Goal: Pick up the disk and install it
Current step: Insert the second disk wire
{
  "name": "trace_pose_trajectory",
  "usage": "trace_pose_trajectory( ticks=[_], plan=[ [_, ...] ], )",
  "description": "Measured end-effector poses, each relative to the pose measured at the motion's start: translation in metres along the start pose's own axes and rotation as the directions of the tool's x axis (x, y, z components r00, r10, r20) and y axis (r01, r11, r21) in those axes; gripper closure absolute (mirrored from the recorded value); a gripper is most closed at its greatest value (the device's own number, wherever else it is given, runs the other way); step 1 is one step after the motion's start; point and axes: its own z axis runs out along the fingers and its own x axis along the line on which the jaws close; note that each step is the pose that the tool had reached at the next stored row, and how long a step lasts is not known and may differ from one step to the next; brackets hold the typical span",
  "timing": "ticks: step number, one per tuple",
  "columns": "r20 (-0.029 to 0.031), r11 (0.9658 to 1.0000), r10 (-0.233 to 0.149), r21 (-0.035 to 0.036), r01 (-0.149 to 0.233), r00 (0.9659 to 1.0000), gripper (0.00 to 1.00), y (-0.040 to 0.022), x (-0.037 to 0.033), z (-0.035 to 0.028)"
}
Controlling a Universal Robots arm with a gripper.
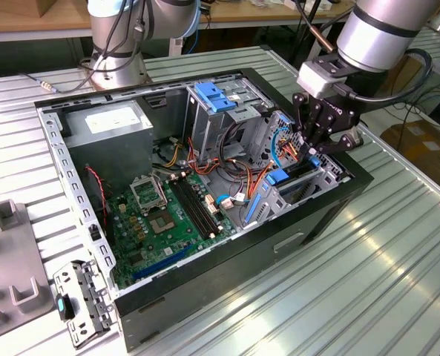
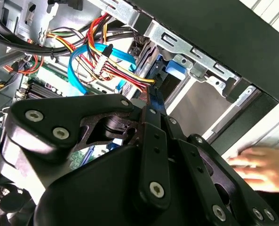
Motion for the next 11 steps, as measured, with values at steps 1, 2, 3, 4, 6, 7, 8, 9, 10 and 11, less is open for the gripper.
trace_pose_trajectory(
  ticks=[1, 2, 3, 4, 6, 7, 8, 9, 10, 11],
  plan=[
    [-0.0002, 1.0000, 0.000, 0.0000, 0.000, 1.0000, 0.89, 0.0002, 0.0000, -0.0002],
    [-0.0004, 1.0000, 0.000, 0.0000, 0.000, 1.0000, 0.89, 0.0005, -0.0003, -0.0007],
    [-0.0001, 1.0000, 0.000, -0.0001, 0.000, 1.0000, 0.89, 0.0005, -0.0007, -0.0015],
    [-0.0001, 1.0000, 0.000, -0.0001, 0.000, 1.0000, 0.89, 0.0005, -0.0009, -0.0028],
    [0.0004, 1.0000, 0.000, -0.0001, 0.000, 1.0000, 0.89, 0.0005, -0.0009, -0.0060],
    [0.0014, 1.0000, 0.000, -0.0001, 0.000, 1.0000, 0.89, 0.0005, -0.0009, -0.0081],
    [0.0044, 1.0000, 0.000, -0.0001, 0.000, 1.0000, 0.89, 0.0004, -0.0009, -0.0105],
    [0.0058, 1.0000, 0.000, -0.0001, 0.000, 1.0000, 0.89, 0.0004, -0.0009, -0.0134],
    [0.0065, 1.0000, 0.000, -0.0001, 0.000, 1.0000, 0.89, 0.0004, -0.0009, -0.0171],
    [0.0072, 1.0000, 0.000, -0.0002, 0.000, 1.0000, 0.89, 0.0004, -0.0008, -0.0199]
  ],
)
